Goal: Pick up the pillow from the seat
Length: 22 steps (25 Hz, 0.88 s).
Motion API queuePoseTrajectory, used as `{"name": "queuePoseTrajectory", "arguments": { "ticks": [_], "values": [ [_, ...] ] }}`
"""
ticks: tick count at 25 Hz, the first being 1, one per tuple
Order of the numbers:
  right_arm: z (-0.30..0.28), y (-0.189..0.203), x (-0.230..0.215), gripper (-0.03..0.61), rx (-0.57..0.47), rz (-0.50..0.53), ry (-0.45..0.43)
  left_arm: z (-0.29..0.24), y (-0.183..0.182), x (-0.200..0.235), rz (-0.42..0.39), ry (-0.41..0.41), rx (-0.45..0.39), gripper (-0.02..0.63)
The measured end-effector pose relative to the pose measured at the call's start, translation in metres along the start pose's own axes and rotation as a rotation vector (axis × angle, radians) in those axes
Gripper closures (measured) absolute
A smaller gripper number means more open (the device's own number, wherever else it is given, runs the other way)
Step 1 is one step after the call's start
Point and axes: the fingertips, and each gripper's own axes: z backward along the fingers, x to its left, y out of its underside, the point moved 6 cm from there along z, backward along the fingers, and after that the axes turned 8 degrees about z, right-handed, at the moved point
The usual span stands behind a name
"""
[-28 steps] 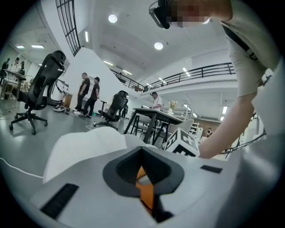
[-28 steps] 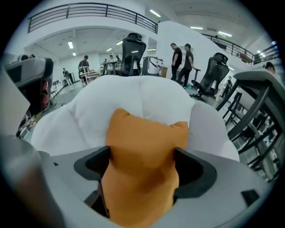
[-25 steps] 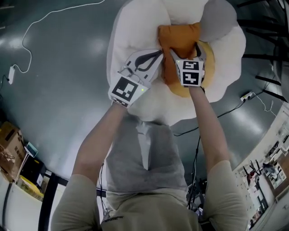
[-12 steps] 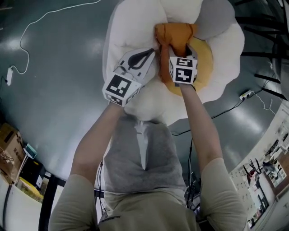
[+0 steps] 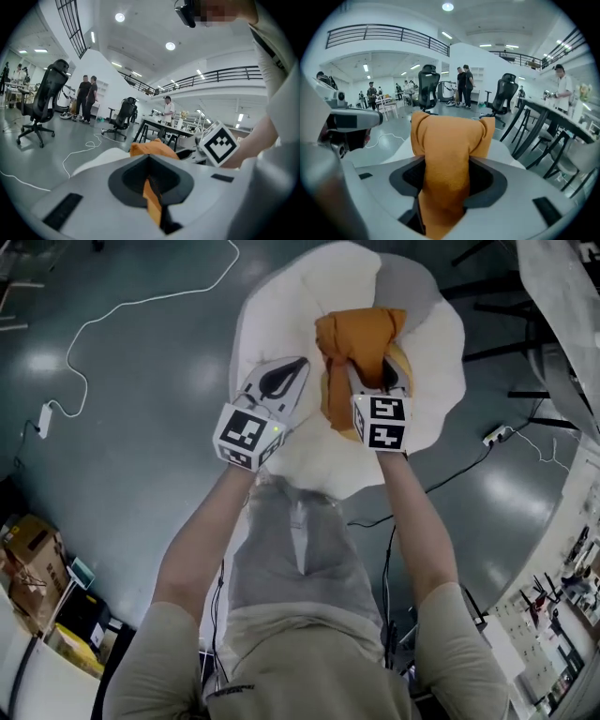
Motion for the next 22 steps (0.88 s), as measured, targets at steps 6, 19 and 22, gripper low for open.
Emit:
{"name": "queuePoseTrajectory", "arguments": {
  "ticks": [6,19,22],
  "values": [
    [0.118,-0.125,-0.039,0.328,-0.188,0.026,0.078,0.031,-0.116,-0.056,-0.075,0.037,-0.067,0.604],
    [0.384,-0.296,-0.077,0.319,-0.549,0.038,0.204,0.119,-0.342,-0.186,-0.223,0.137,-0.277,0.604],
    [0.432,-0.313,-0.077,0.313,-0.612,0.036,0.205,0.145,-0.377,-0.216,-0.262,0.146,-0.298,0.604]
  ]
}}
